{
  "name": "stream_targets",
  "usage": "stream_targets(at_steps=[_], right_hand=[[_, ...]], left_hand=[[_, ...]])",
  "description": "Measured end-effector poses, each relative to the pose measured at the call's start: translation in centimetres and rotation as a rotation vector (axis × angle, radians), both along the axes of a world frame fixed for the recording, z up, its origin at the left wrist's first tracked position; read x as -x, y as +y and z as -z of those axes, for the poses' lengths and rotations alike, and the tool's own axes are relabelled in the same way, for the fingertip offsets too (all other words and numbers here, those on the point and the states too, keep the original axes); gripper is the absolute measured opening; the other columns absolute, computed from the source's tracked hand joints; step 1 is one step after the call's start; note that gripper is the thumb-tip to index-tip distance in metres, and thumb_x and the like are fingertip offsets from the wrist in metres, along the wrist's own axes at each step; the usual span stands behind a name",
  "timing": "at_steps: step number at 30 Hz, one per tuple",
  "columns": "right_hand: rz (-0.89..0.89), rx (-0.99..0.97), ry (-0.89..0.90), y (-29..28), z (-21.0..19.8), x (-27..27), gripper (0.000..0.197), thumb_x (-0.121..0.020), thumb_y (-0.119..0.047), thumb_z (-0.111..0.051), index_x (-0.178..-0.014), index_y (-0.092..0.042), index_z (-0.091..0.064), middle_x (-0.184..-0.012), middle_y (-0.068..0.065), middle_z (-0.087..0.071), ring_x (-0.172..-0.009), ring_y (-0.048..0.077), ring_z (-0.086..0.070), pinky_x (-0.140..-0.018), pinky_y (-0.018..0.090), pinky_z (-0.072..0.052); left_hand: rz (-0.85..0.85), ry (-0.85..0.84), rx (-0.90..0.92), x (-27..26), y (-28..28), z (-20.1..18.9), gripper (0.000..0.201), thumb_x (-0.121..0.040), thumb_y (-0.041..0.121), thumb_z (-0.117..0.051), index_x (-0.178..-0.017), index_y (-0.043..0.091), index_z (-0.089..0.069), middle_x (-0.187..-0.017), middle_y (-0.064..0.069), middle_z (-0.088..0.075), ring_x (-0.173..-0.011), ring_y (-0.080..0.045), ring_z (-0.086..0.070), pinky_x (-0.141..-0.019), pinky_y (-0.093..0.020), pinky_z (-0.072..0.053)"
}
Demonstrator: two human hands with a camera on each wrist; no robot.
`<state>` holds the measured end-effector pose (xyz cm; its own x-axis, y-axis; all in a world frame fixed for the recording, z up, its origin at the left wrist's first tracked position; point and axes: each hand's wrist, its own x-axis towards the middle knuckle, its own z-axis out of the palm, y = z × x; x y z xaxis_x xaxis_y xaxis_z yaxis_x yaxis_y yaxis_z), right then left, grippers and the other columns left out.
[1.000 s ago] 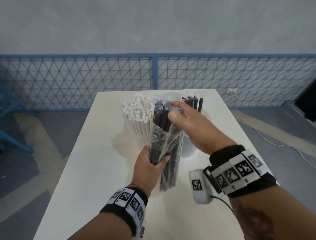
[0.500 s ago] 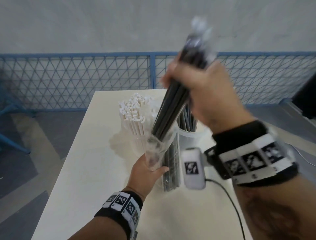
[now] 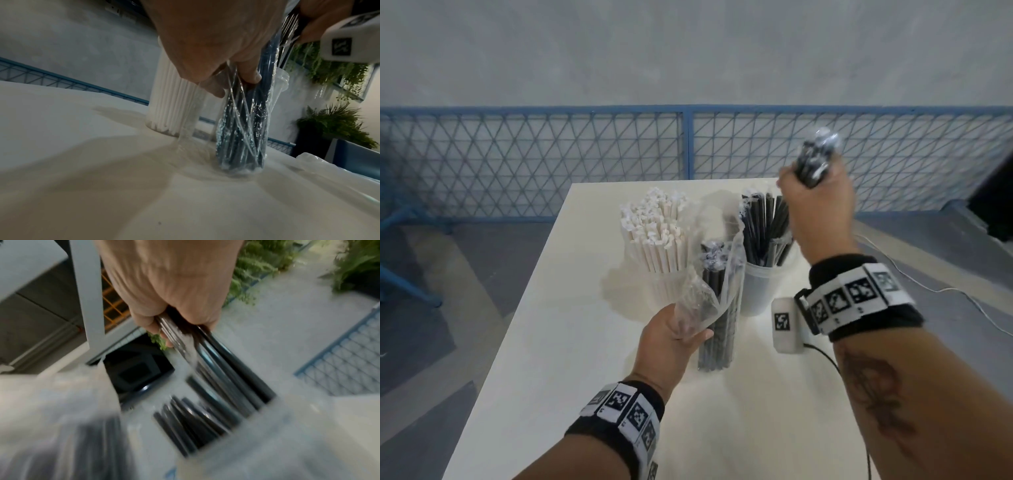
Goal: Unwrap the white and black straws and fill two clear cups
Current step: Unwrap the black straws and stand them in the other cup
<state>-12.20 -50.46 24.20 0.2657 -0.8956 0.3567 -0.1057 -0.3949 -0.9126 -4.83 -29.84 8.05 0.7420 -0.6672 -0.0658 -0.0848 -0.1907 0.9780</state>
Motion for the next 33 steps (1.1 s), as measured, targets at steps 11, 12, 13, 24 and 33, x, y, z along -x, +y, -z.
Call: stream_targets(at_steps=[11,12,13,24,33], right_hand=[[-0.144,0.029,0.251,-0.7,3.8,-0.4,0.102,-0.078,-0.036,-0.077,-0.152,-0.031,-0.007,-0.133,0.001,-0.054,-0.121,0.018,-0.055,-0.103,0.039,-0.046],[-0.123,0.177,0.225,-0.5,2.4,-0.4,0.105,-0.078,-0.039,-0.076,-0.153,-0.031,-0.004,-0.142,0.002,-0.046,-0.129,0.016,-0.048,-0.108,0.041,-0.041],[-0.118,0.355,0.222,-0.4,1.1,-0.6,0.103,-0.080,-0.041,-0.073,-0.155,-0.029,-0.003,-0.150,0.003,-0.037,-0.136,0.015,-0.040,-0.113,0.041,-0.035],[-0.389,0.502,1.014,-2.0,2.5,-2.0,0.048,-0.103,-0.029,-0.026,-0.148,-0.024,-0.041,-0.160,0.001,-0.028,-0.149,0.024,-0.018,-0.121,0.044,-0.016],[-0.466,0.512,1.159,-2.0,3.4,-1.9,0.056,-0.104,-0.044,-0.014,-0.157,-0.024,-0.008,-0.164,-0.002,-0.010,-0.151,0.020,-0.008,-0.122,0.044,-0.009]], left_hand=[[0.057,-0.011,-0.013,0.1,-0.3,-0.9,0.042,-0.081,0.002,-0.082,-0.116,0.014,-0.061,-0.104,0.013,-0.071,-0.096,0.007,-0.067,-0.076,-0.001,-0.048],[0.063,-0.022,-0.027,0.2,-0.3,-1.0,0.041,-0.081,0.002,-0.082,-0.113,0.013,-0.060,-0.101,0.014,-0.069,-0.090,0.014,-0.065,-0.073,0.000,-0.046],[0.068,-0.027,-0.034,0.1,-0.4,-0.9,0.040,-0.081,0.001,-0.082,-0.113,0.011,-0.060,-0.100,0.014,-0.068,-0.087,0.018,-0.064,-0.071,0.001,-0.045],[0.086,-0.048,-0.094,-0.1,-0.2,-0.5,0.040,-0.081,0.009,-0.081,-0.116,0.014,-0.063,-0.098,0.008,-0.070,-0.085,0.007,-0.065,-0.068,-0.005,-0.049],[0.057,-0.077,-0.122,-0.6,-0.2,0.6,0.032,-0.084,0.011,-0.077,-0.113,0.017,-0.066,-0.103,0.004,-0.073,-0.098,-0.010,-0.069,-0.083,-0.020,-0.055]])
